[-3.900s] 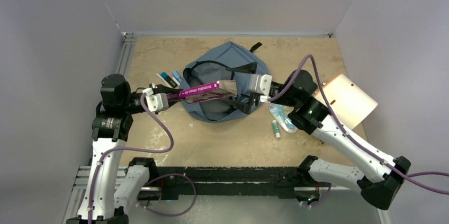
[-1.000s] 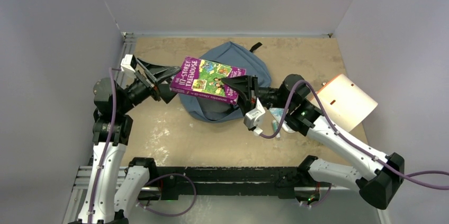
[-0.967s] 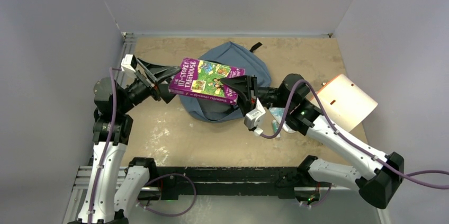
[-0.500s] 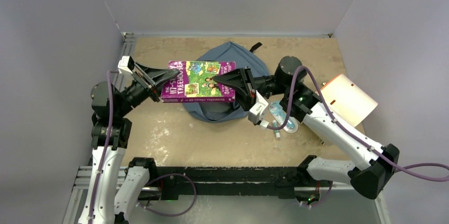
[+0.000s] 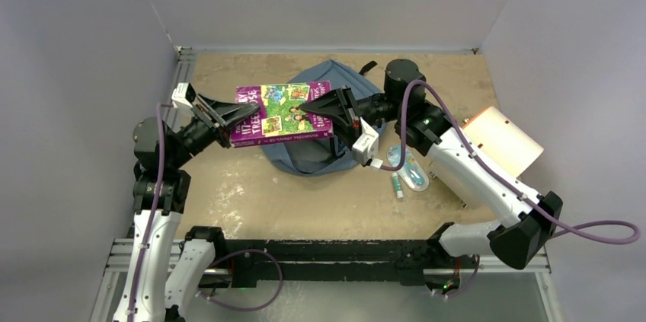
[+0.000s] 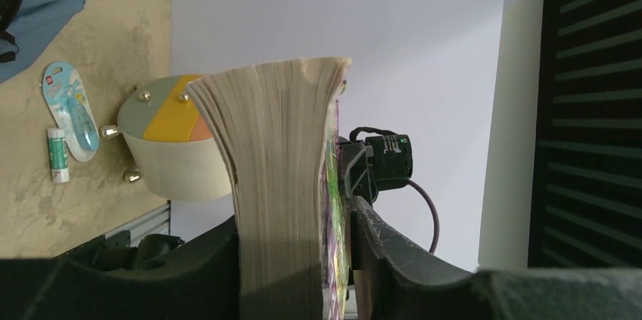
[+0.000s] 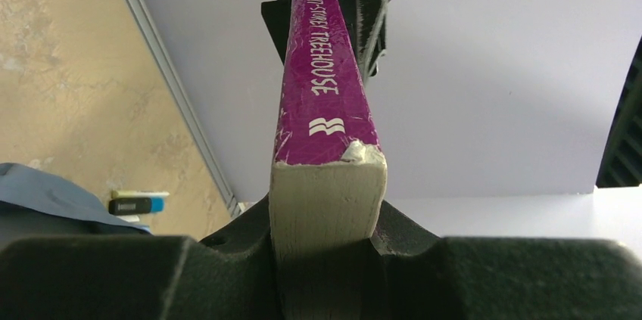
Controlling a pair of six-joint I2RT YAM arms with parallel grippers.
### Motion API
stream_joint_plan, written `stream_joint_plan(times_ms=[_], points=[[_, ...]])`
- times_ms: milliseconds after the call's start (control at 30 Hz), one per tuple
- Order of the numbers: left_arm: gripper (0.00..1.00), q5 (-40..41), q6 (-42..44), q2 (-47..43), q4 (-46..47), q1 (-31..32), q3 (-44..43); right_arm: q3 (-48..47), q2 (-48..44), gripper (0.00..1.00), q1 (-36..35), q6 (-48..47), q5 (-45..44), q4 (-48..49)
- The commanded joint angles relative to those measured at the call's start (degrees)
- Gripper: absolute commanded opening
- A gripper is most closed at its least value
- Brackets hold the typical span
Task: Pack the student bag
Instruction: Pick up the book from the center of the board.
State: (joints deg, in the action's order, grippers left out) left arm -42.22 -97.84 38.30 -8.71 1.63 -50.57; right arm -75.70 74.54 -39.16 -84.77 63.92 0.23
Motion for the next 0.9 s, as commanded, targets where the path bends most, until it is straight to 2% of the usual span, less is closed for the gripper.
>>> stream_joint_plan(times_ms=[0, 200, 300, 333, 367, 433, 467, 500, 667, 867], points=[[0.35, -0.8, -6.4, -1.2, 0.3, 0.1, -0.2, -4.9, 0.8, 0.00, 0.5, -3.3, 0.4, -0.1], [0.18, -1.4, -6.6, -1.4, 0.5, 0.1, 0.3, -7.4, 3.0, 0.00, 1.0, -4.8, 0.9, -3.9], [0.00, -1.5, -6.8, -1.5, 0.6, 0.1, 0.9, -7.7, 3.2, 0.00, 1.0, -4.9, 0.9, -4.3], [0.00, -1.5, -6.8, -1.6, 1.0, 0.1, 1.2, -7.6, 3.1, 0.06, 1.0, -4.9, 0.8, -4.4], [0.00, -1.4, -6.8, -1.7, 1.5, 0.0, 1.6, -7.4, 2.9, 0.18, 1.0, -4.7, 0.6, -4.3], [0.00, -1.0, -6.8, -2.0, 2.5, 0.0, 2.1, -6.3, 1.8, 0.71, 1.1, -3.1, -0.6, -2.5], [0.00, -0.7, -6.6, -2.0, 3.0, 0.0, 2.4, -5.5, 1.1, 0.87, 1.1, -2.0, -1.4, -1.4], [0.00, -0.3, -6.5, -2.0, 3.5, 0.0, 2.8, -4.0, 0.0, 0.97, 1.2, -0.9, -2.3, -0.6], [0.00, 1.8, -4.3, -1.4, 5.5, 0.0, 3.6, 4.4, -6.4, 0.99, 1.4, 6.9, -7.8, 6.4], [0.00, 8.4, 2.4, -1.5, 5.1, 0.0, 4.0, 21.3, -17.7, 0.99, 1.4, 35.8, -14.6, 26.9]])
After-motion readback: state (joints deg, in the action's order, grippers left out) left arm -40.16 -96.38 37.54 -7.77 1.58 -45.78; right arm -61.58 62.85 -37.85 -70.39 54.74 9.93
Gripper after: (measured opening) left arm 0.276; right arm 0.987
